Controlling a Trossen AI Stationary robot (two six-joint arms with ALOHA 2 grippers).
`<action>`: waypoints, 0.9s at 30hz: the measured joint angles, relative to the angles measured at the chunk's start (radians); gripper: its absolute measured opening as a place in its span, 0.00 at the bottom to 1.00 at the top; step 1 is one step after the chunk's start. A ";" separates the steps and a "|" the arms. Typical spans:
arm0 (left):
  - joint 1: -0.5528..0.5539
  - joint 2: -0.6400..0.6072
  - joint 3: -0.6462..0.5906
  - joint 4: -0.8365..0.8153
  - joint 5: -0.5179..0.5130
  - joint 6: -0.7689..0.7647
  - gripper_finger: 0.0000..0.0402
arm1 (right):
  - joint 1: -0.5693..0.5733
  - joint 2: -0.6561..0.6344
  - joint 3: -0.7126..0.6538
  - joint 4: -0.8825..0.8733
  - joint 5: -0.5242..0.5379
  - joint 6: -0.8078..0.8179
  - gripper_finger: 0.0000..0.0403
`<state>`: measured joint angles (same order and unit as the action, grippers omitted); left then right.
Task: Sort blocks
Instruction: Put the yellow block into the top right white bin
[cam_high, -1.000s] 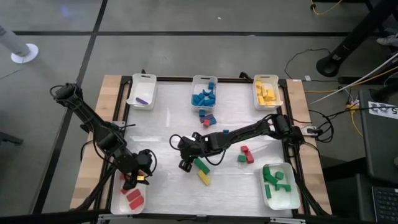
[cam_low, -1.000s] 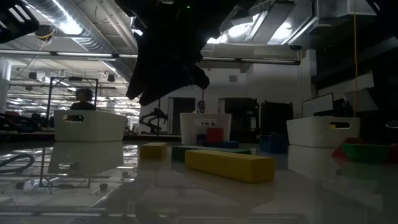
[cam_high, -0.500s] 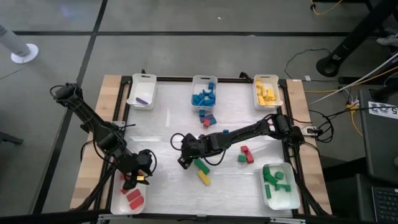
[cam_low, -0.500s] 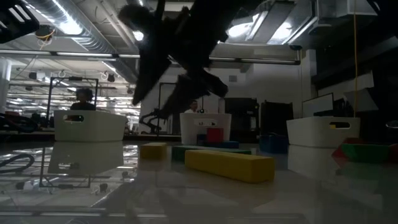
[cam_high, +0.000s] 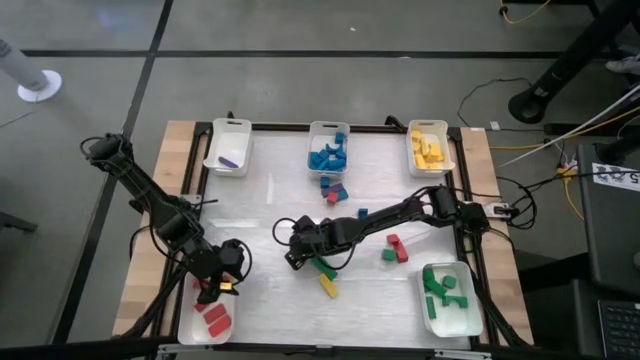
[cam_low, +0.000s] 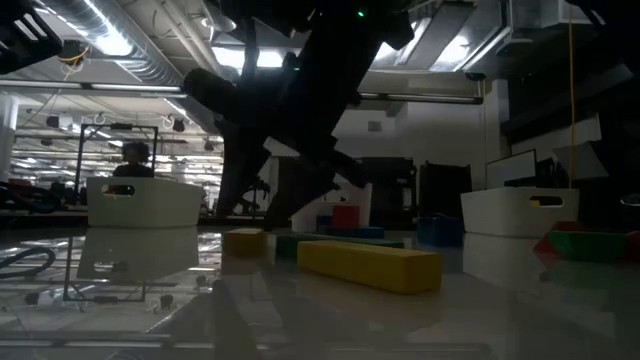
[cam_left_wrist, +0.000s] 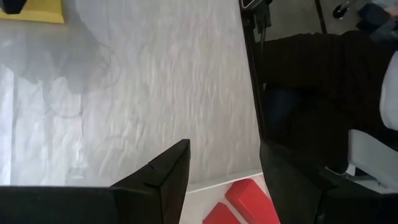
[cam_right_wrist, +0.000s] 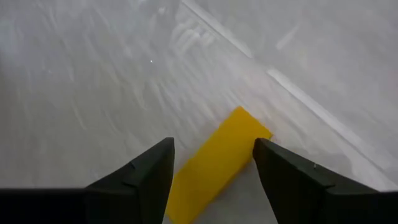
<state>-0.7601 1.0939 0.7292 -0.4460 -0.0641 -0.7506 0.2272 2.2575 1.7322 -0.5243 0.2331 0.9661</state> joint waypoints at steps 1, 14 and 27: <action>0.000 0.000 0.000 0.000 0.000 0.000 0.45 | 0.000 0.001 0.000 0.000 0.004 0.005 0.56; 0.000 0.000 0.000 -0.002 0.000 0.000 0.45 | -0.001 0.007 0.000 -0.027 0.097 0.025 0.56; 0.000 0.000 0.000 -0.015 0.000 0.000 0.45 | 0.001 0.036 0.000 -0.020 0.062 0.024 0.56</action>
<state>-0.7601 1.0939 0.7292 -0.4605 -0.0643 -0.7509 0.2283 2.2938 1.7322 -0.5441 0.2952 0.9904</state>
